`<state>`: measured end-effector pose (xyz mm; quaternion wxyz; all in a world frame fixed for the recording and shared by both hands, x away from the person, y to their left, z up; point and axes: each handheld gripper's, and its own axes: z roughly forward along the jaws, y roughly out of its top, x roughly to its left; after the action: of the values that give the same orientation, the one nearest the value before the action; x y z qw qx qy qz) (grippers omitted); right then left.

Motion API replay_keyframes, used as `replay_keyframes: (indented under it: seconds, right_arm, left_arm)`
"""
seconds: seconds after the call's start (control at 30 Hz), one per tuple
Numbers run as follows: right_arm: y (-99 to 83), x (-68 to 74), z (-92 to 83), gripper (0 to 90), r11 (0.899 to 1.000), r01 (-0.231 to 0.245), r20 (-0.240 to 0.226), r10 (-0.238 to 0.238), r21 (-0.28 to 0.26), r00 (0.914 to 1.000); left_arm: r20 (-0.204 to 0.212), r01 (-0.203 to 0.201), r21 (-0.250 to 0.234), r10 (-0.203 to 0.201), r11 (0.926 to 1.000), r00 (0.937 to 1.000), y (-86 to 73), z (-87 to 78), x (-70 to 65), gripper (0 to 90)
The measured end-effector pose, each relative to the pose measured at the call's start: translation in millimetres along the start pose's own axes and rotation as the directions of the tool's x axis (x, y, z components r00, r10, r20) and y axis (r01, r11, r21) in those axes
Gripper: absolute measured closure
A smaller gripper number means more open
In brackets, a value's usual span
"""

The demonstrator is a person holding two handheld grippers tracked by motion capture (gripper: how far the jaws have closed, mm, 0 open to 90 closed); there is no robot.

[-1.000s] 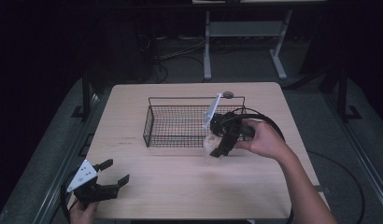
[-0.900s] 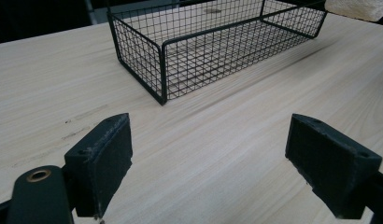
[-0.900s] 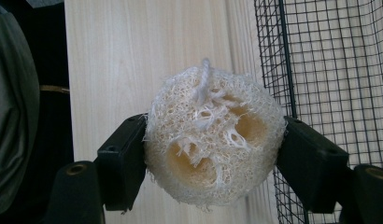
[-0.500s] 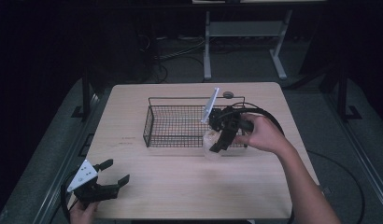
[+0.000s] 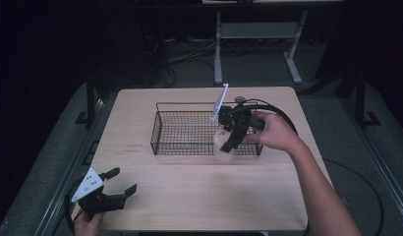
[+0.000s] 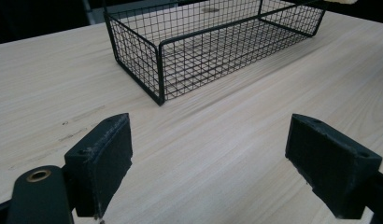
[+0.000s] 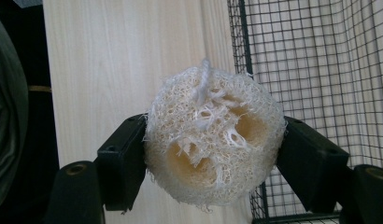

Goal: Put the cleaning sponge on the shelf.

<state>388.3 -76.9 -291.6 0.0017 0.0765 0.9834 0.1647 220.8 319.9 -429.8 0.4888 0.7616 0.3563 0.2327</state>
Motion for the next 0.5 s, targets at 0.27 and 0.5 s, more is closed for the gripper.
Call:
replay_keyframes:
  seconds: [0.27,0.5]
  right_arm:
    - [-0.8,-13.4,-0.1,28.1,1.0,-0.029,-0.012,0.028,-0.007,0.9995]
    - [-0.8,-22.3,-1.0,28.1,0.999,-0.042,-0.01,0.042,-0.003,0.9991]
  left_arm:
    - [0.001,-0.001,0.004,0.001,1.0,1.0,-0.2,0.9,0.0,14.1]
    - [0.006,-0.007,0.003,0.007,1.0,1.0,0.4,1.1,-1.8,14.1]
